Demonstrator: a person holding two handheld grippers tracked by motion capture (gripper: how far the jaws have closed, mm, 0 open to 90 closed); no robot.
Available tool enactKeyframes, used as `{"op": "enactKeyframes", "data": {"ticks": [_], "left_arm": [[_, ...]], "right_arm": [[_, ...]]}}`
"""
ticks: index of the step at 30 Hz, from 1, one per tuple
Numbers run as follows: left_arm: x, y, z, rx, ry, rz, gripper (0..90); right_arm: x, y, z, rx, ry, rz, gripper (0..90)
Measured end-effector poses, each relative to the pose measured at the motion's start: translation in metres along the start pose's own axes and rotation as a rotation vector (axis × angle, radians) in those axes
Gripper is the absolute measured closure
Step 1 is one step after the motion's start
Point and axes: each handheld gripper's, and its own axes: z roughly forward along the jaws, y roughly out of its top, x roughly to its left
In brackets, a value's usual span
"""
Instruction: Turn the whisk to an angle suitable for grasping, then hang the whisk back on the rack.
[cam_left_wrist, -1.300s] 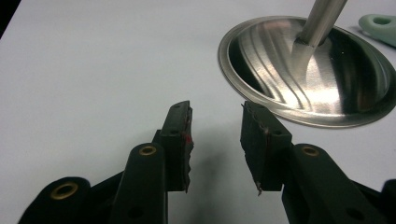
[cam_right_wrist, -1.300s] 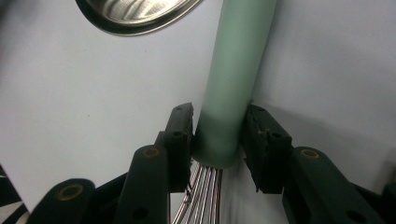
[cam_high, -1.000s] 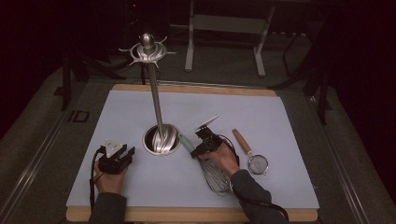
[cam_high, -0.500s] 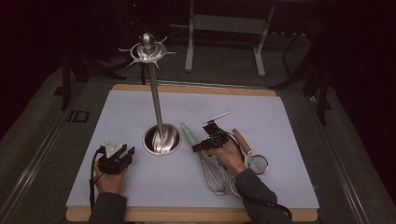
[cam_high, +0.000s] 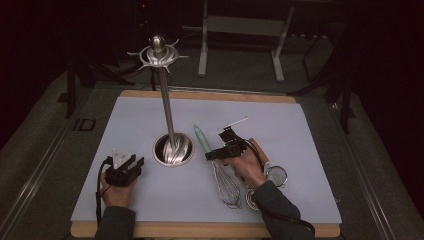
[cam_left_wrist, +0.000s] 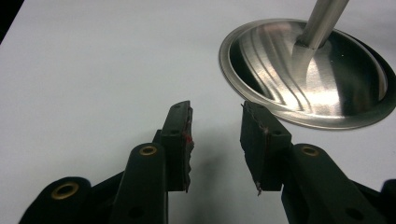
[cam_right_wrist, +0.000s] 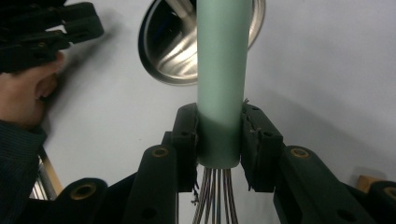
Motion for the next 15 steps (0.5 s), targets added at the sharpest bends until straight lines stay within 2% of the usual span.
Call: {"op": "enactKeyframes", "data": {"ticks": [3,7,15], "left_arm": [[0.000,0.000,0.000,0.002,0.000,-0.003,63.9],[0.000,0.000,0.000,0.001,0.000,-0.002,63.9],[0.000,0.000,0.000,0.001,0.001,-0.001,63.9]], "right_arm": [[0.004,0.001,-0.005,-0.012,-0.003,-0.025,69.0],[0.008,0.003,-0.008,-0.016,-0.018,-0.087,69.1],[0.014,0.005,-0.018,-0.061,0.000,-0.134,69.1]]}}
